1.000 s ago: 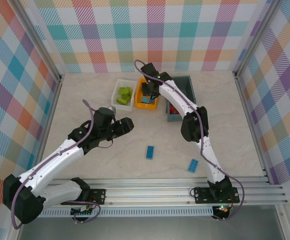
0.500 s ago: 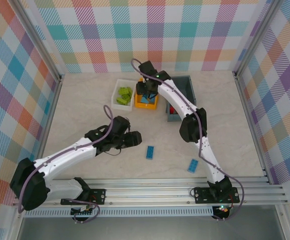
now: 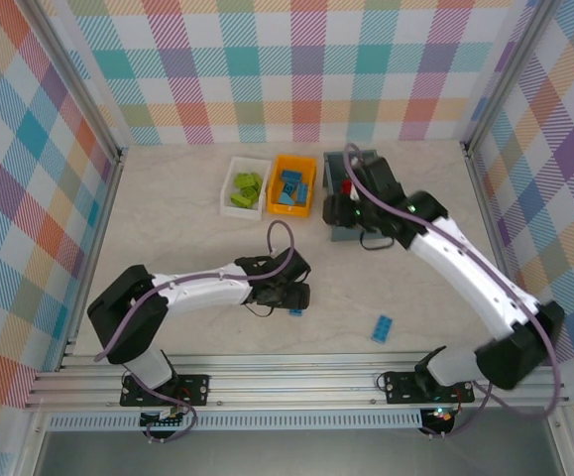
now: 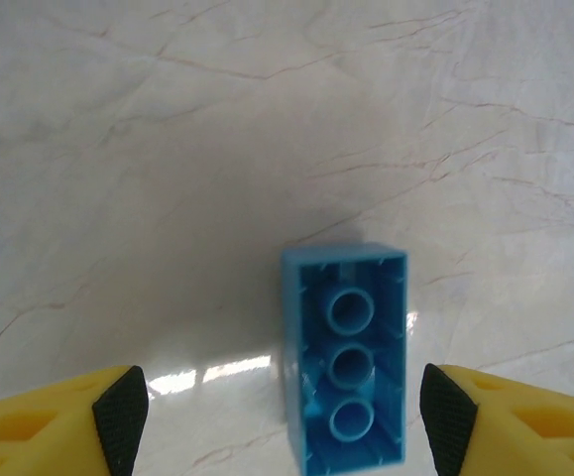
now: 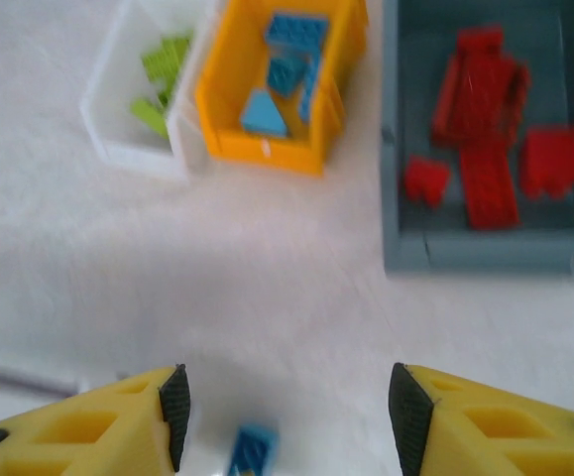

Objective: Sort the legos into containers by color

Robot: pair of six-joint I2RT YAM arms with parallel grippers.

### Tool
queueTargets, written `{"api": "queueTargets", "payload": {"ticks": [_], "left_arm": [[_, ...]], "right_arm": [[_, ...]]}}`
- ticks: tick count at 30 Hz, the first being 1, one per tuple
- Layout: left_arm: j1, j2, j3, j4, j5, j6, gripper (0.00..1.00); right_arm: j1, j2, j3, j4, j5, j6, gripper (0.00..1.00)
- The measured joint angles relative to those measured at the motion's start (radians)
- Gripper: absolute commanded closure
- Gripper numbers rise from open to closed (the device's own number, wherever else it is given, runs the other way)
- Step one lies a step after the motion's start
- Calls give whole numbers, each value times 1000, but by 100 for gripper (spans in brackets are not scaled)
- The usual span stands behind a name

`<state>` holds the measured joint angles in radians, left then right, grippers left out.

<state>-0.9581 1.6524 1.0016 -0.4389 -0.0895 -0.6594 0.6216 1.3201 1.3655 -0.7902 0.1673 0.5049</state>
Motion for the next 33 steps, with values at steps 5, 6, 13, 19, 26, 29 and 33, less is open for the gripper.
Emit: {"api": "queueTargets", "payload": {"ticks": [5,6,13,19,26,29,33], "left_arm": [[-8,68,32,5,-2,26,36],[-11,80,36,5,-2,28,38],[-36,127,52,14,-24,50,69],[-22,126,92,-21,-69,63,72],[180,134,335,-108,-50,171,73],[272,187,497,-116,-40,221,73],[358,322,714,-121,-32,286,73]], "right_arm": [[2,-203,-209,-98,-48,76,43],[3,-231,-233,-113,-54,89,43],[8,-360,-337,-195,-106,169,46],[47,-362,-403,-129,-212,164,45],[237,-325,-426,101,-251,134,38],[306,-351,-471,246,-171,126,34],[327,-408,-572,442,-42,102,25]]}}
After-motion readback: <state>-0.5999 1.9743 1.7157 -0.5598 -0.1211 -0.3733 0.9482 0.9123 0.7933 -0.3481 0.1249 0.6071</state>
